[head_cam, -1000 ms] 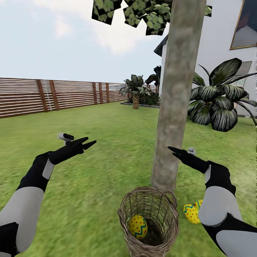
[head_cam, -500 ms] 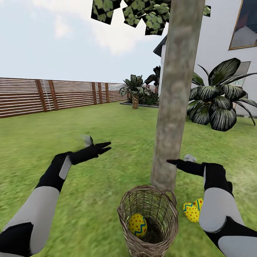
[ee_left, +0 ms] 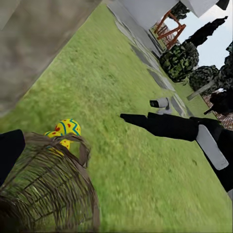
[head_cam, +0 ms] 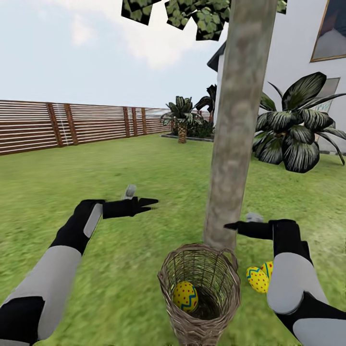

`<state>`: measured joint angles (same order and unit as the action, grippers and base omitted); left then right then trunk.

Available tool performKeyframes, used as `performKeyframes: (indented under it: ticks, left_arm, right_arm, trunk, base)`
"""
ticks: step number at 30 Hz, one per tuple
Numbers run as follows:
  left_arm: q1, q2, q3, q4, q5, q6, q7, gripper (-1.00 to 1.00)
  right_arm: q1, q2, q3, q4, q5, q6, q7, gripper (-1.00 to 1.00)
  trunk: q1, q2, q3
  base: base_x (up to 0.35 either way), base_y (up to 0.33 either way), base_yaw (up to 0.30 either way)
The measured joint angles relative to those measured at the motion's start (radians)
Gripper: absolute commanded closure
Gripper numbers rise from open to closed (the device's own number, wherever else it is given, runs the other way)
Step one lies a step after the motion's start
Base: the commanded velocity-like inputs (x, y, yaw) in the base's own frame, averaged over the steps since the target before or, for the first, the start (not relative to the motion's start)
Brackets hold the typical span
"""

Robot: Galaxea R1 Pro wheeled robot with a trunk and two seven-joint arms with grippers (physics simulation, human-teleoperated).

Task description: Take the three Easter eggs out of the wicker basket on the lawn in the garden, then place them on the lawn next to a single tree (choose any tree) so that all three eggs are next to the same tree and none are left in the basket.

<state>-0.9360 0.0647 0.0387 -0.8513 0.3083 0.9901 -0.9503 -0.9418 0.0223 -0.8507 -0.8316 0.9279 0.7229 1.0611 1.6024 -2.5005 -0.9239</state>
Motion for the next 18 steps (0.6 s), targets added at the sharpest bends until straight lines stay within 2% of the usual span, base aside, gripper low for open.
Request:
performKeyframes:
  ticks: [4,8,10,14,15,16,18]
  left_arm:
    - [0.002,0.046,0.004,-0.038,0.004,0.007,-0.004,-1.00]
    - [0.002,0.067,0.011,-0.050,0.007,0.010,-0.027,-1.00]
    - [0.002,0.072,0.012,-0.051,0.008,0.010,-0.043,-1.00]
    - [0.002,0.079,0.013,-0.052,0.008,0.012,-0.071,-1.00]
    - [0.001,0.081,0.013,-0.052,0.008,0.012,-0.074,-1.00]
    - [0.001,0.082,0.013,-0.052,0.008,0.012,-0.076,-1.00]
    - [0.001,0.082,0.013,-0.052,0.008,0.012,-0.076,-1.00]
  right_arm:
    - [0.008,0.000,0.096,0.001,0.012,0.000,0.049,-1.00]
    - [0.033,0.021,0.206,0.001,0.075,0.001,0.061,-1.00]
    - [0.037,0.032,0.232,0.002,0.091,0.001,0.062,-1.00]
    - [0.042,0.070,0.270,0.002,0.135,0.002,0.057,-1.00]
    - [0.042,0.082,0.281,0.002,0.174,0.004,0.056,-1.00]
    - [0.043,0.091,0.289,0.002,0.231,0.005,0.055,-1.00]
    - [0.043,0.096,0.292,0.001,0.260,0.006,0.055,-1.00]
  trunk:
    - [0.002,-0.001,-0.015]
    - [0.004,-0.002,-0.031]
    - [0.005,-0.002,-0.039]
    - [0.006,-0.003,-0.054]
    - [0.007,-0.004,-0.058]
    - [0.007,-0.004,-0.062]
    - [0.008,-0.004,-0.070]
  base:
    - [0.000,0.000,0.000]
    - [0.000,0.000,0.000]
    - [0.000,0.000,0.000]
    - [0.000,0.000,0.000]
    - [0.000,0.000,0.000]
    - [0.000,0.000,0.000]
    - [0.000,0.000,0.000]
